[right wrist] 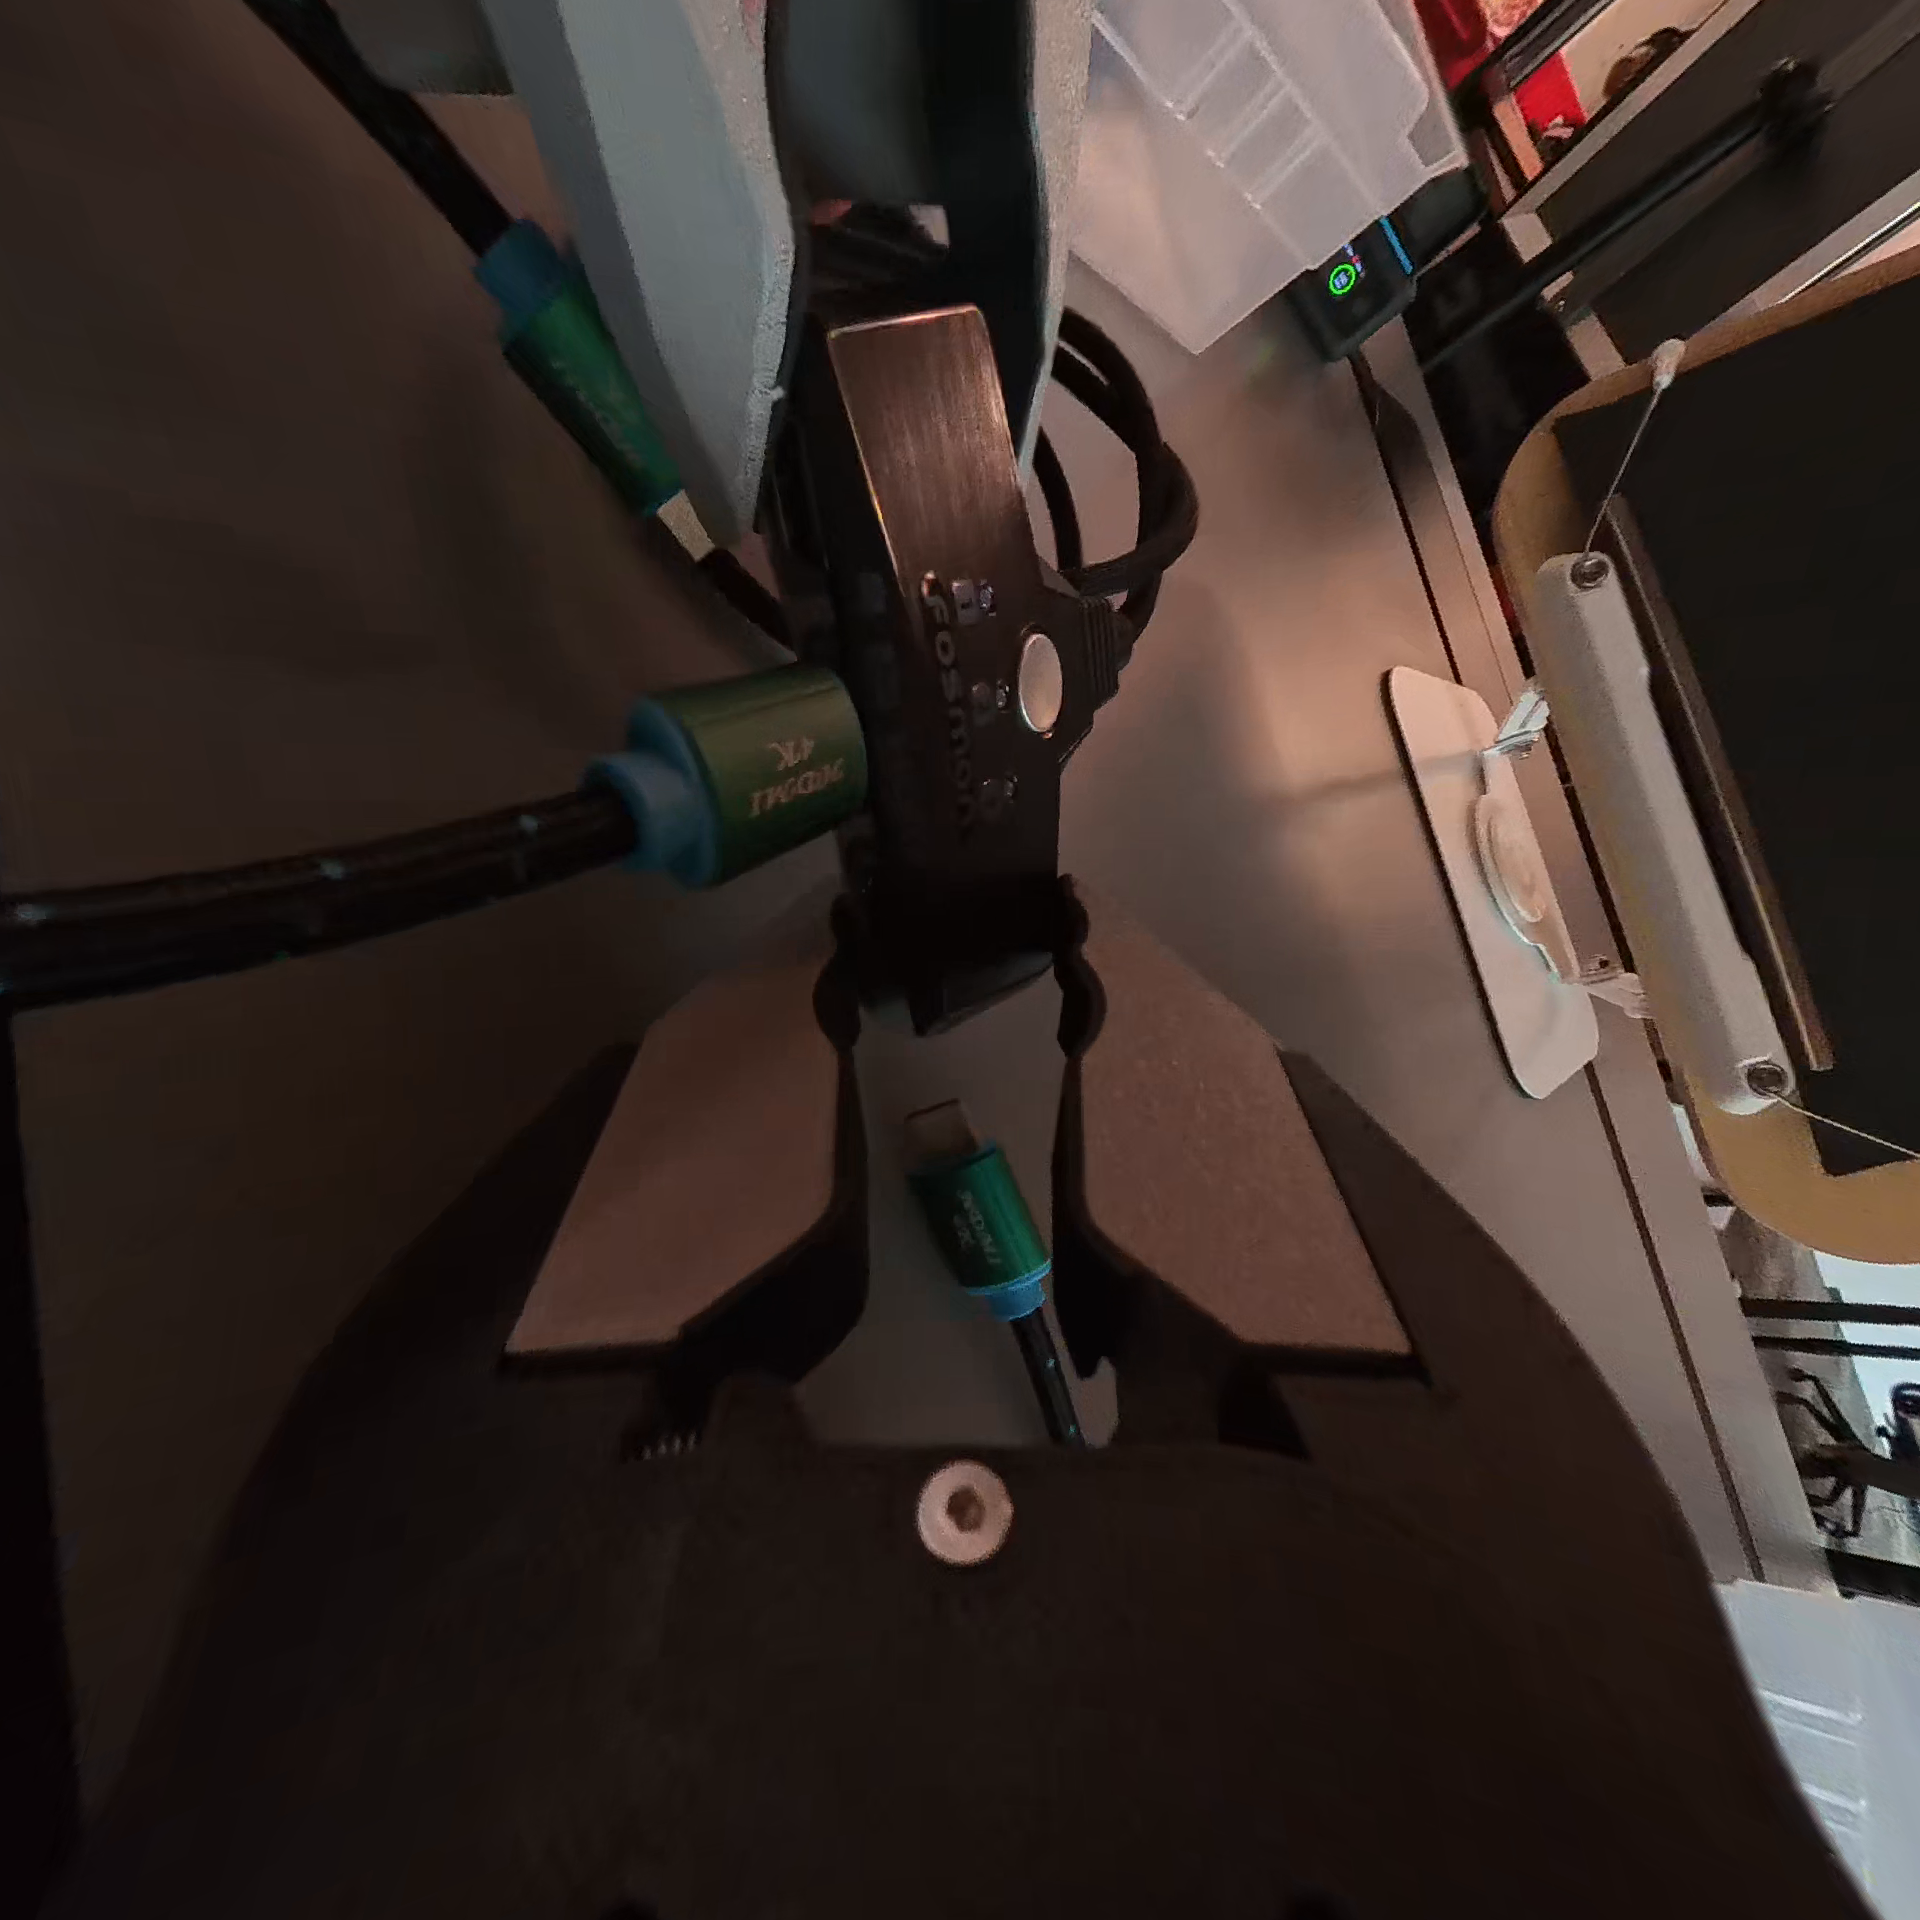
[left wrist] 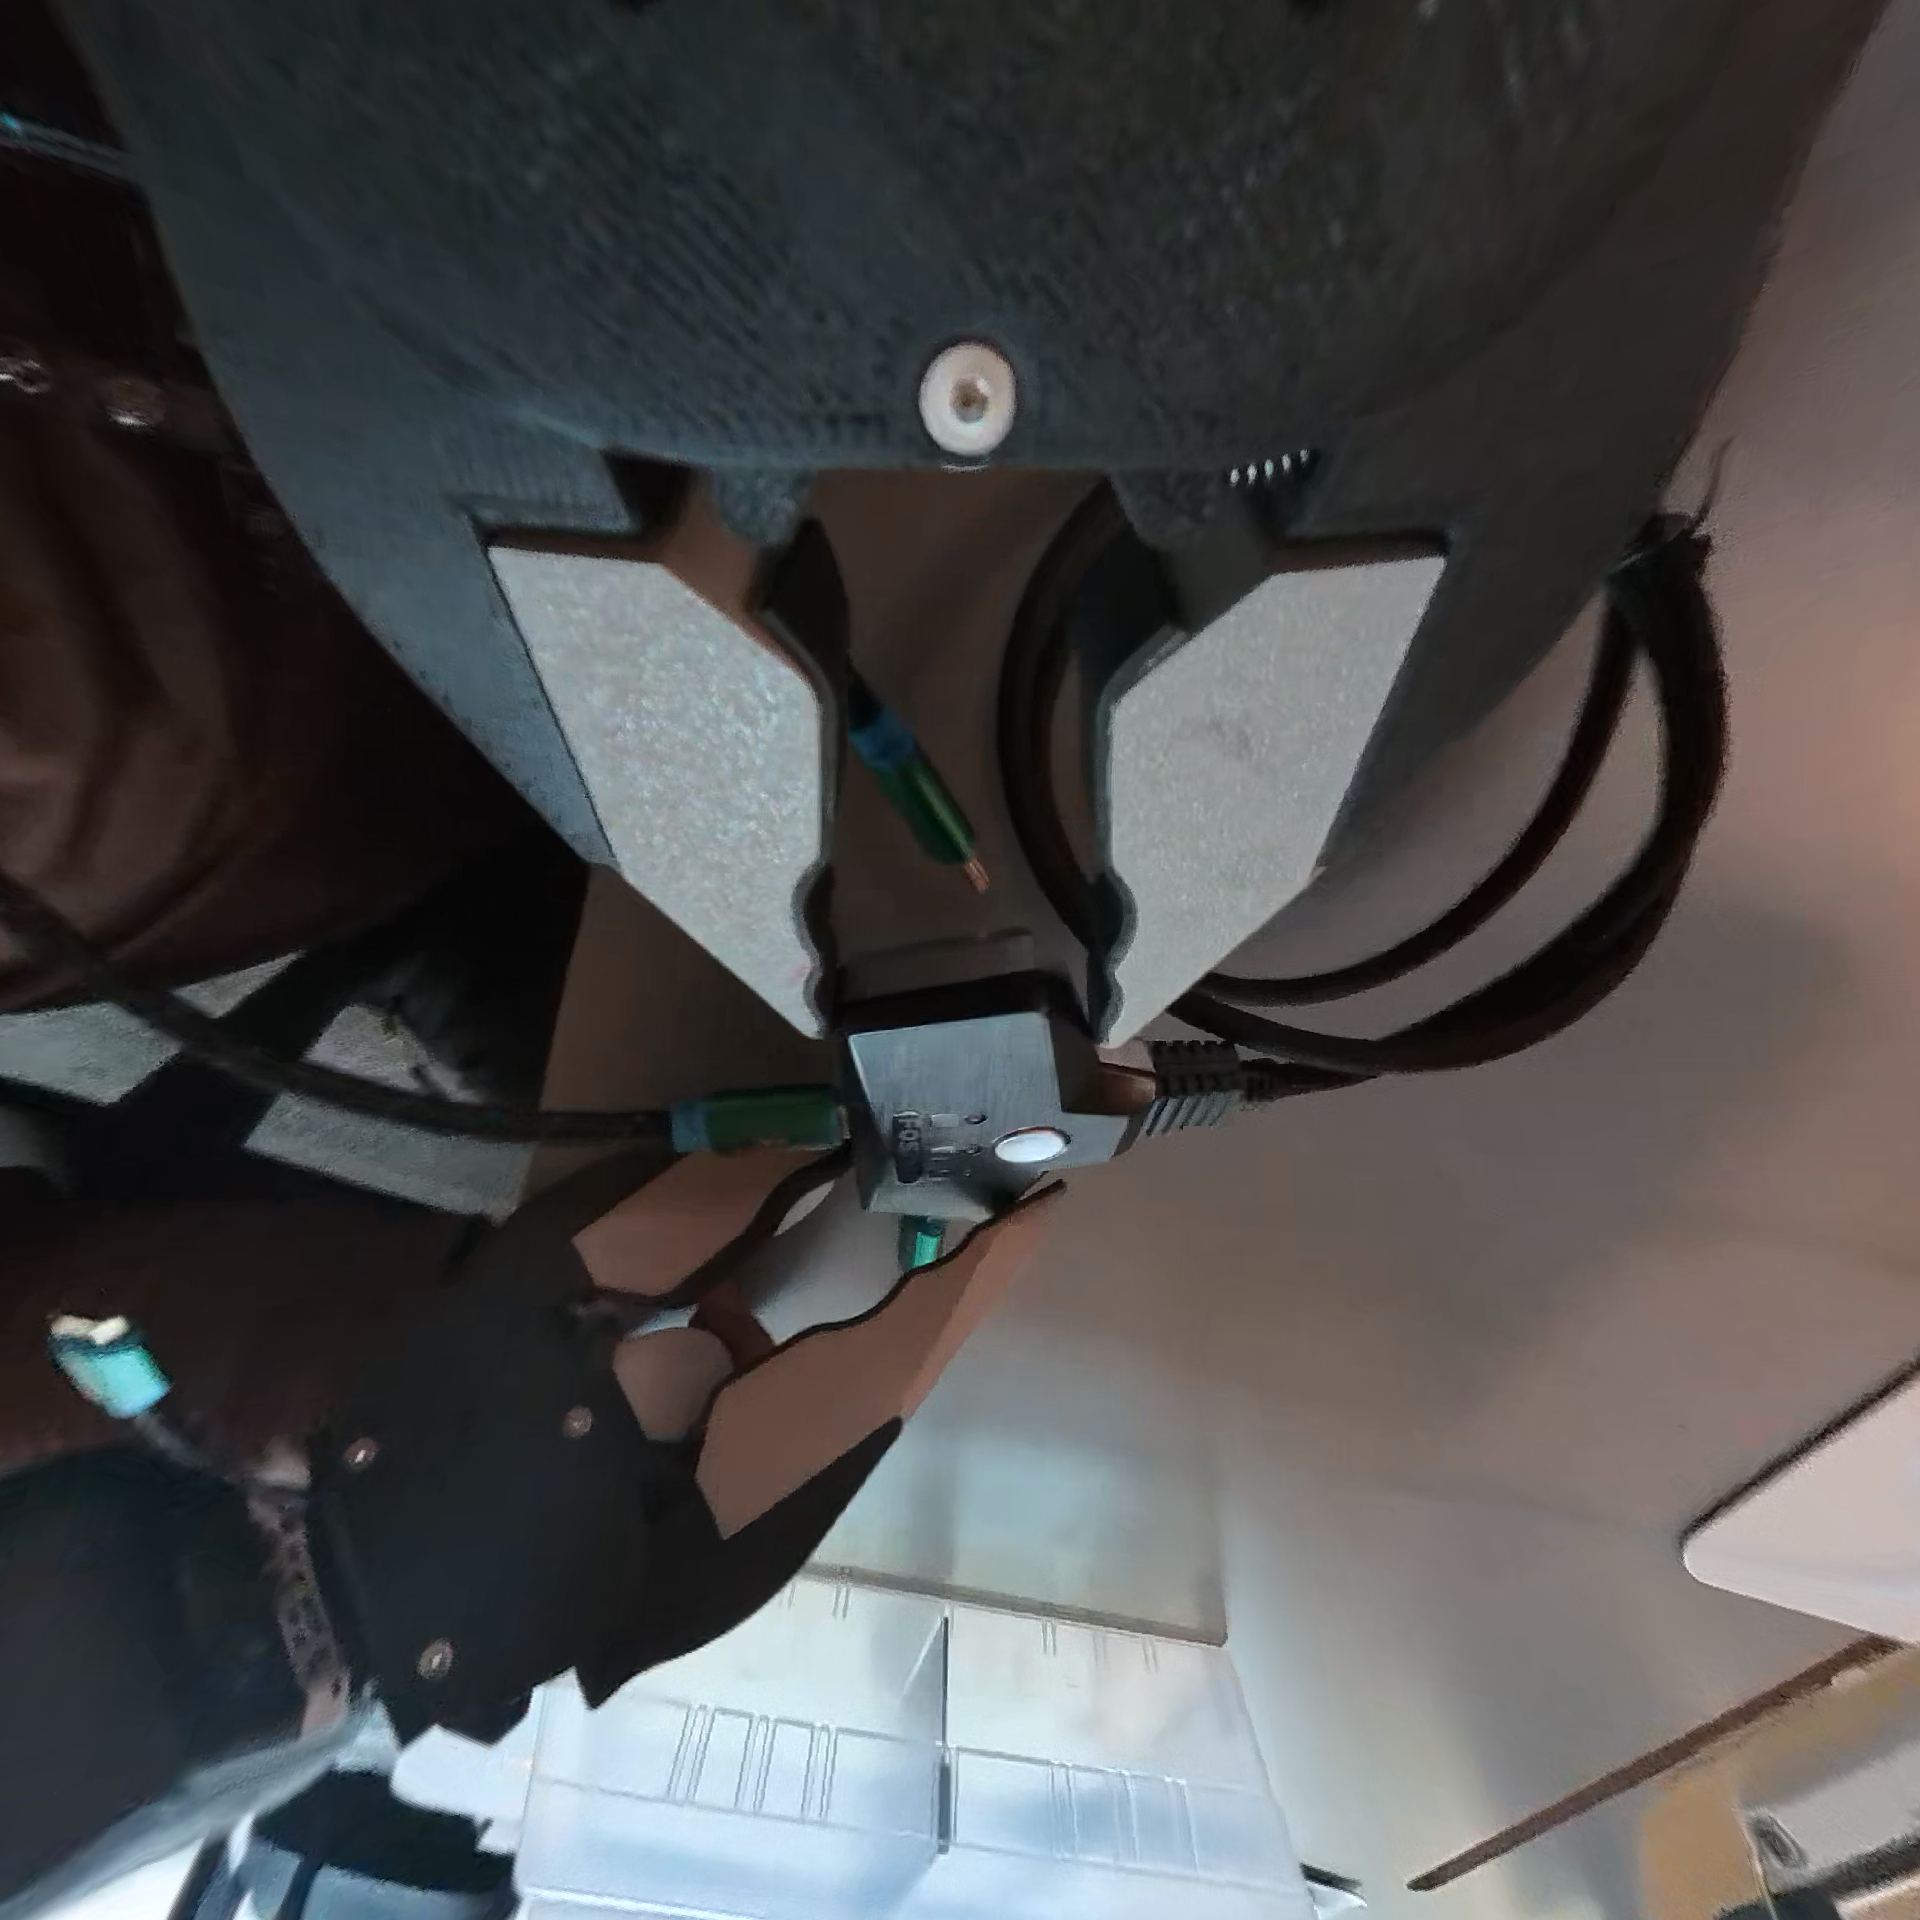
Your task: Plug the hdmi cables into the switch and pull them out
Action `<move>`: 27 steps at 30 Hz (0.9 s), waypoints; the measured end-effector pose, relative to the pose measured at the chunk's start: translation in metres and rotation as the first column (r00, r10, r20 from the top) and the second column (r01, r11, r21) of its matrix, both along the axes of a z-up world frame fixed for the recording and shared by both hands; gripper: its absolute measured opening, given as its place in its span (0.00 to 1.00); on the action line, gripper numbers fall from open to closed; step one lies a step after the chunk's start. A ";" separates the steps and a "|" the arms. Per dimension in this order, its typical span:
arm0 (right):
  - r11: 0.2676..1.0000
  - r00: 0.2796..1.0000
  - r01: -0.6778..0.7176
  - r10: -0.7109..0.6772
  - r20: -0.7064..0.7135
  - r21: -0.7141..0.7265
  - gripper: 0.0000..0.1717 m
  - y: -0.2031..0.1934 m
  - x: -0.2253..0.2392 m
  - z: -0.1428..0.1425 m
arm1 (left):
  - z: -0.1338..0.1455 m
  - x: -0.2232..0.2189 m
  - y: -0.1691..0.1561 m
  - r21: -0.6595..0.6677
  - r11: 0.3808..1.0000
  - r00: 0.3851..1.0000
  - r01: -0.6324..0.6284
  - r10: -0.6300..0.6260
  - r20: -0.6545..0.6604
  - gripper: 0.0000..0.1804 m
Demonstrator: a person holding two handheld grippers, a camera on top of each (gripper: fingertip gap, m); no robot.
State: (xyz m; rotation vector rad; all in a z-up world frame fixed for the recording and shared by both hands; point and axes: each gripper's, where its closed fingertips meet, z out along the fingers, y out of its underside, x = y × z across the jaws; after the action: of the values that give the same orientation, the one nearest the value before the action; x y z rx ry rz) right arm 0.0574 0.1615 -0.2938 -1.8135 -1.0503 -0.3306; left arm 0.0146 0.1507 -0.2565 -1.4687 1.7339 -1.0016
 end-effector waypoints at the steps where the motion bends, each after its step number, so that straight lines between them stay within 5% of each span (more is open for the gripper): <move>1: 1.000 1.000 -0.002 0.002 -0.006 -0.006 0.19 -0.001 0.001 0.000 | -0.001 0.000 0.001 0.058 0.998 1.000 -0.001 0.001 0.005 0.25; 6: 0.999 0.994 -0.049 0.048 -0.099 -0.013 0.18 -0.003 0.000 0.008 | -0.001 0.003 0.010 0.402 0.915 0.999 -0.022 0.011 0.030 0.29; 12: 0.989 0.970 -0.133 0.116 -0.212 -0.066 0.18 -0.011 -0.009 0.009 | 0.007 0.010 -0.006 0.715 0.699 0.984 0.012 -0.135 0.115 0.16; 20: 0.987 0.965 -0.146 0.127 -0.228 -0.070 0.20 -0.014 -0.012 0.009 | -0.002 0.015 -0.012 0.846 0.532 0.974 0.027 -0.206 0.099 0.13; 27: 0.982 0.885 -0.162 0.099 -0.455 -0.102 0.23 -0.017 -0.004 0.037 | -0.008 0.017 0.009 0.918 0.394 0.986 -0.036 -0.137 0.098 0.11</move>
State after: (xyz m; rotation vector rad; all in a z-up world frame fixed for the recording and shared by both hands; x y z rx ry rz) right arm 0.0535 0.1446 -0.2563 -1.8096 -0.8722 0.2443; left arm 0.0318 0.1598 -0.2640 -0.5468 1.7276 -0.0183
